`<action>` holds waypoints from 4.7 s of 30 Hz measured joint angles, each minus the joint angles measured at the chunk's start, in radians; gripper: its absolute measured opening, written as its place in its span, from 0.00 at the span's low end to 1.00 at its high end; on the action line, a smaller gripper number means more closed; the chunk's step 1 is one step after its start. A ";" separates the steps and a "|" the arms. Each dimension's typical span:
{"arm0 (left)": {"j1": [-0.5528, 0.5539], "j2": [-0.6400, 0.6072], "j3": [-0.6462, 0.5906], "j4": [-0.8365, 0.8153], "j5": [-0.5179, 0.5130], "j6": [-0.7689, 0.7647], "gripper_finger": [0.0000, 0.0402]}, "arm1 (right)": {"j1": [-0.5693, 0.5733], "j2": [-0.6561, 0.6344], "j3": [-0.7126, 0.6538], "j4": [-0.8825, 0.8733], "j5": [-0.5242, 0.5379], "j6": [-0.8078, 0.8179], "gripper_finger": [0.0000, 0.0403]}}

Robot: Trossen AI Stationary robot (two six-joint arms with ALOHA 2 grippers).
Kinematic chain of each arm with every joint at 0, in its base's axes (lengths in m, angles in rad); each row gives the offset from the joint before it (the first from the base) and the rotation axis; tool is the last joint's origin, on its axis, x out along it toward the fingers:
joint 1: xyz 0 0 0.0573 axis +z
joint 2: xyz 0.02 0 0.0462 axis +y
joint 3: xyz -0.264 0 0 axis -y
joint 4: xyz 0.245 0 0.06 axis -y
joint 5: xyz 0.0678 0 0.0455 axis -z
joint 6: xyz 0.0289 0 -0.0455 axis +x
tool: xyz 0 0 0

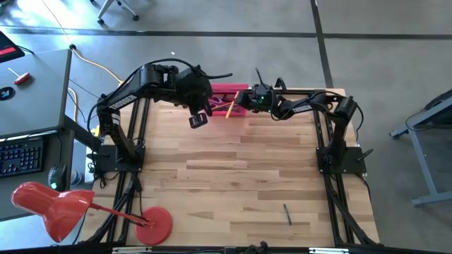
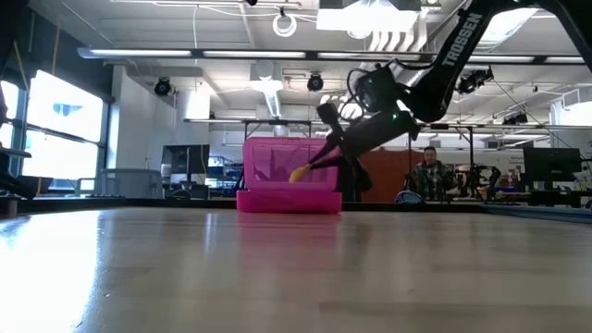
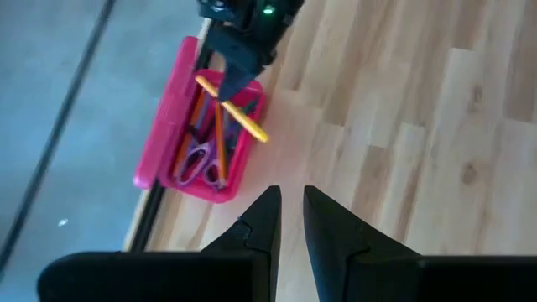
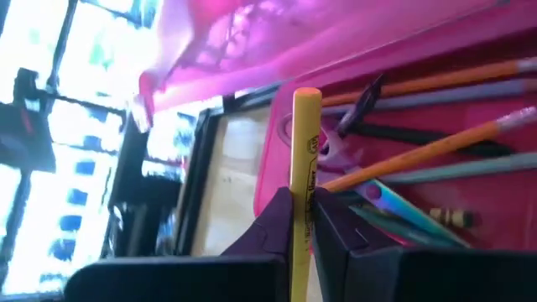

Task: Pick & place school supplies into a supply box
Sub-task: Put the yellow pen into the pink supply box, then put the green crayon into the pink supply box

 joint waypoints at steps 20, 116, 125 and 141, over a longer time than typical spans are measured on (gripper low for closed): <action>0.000 0.000 0.000 0.000 0.063 -0.003 0.21 | 0.049 0.000 0.000 0.007 0.279 0.277 0.17; 0.000 0.000 0.000 0.080 0.042 -0.079 0.21 | 1.234 -0.220 -0.003 -1.142 0.018 0.369 0.03; 0.000 -0.016 0.004 0.074 0.003 -0.031 0.21 | 0.905 -0.389 -0.001 -1.157 0.293 -0.130 0.02; 0.001 -0.066 0.005 0.072 -0.394 0.042 0.21 | 0.163 -0.288 -0.001 -0.450 0.244 -0.864 0.00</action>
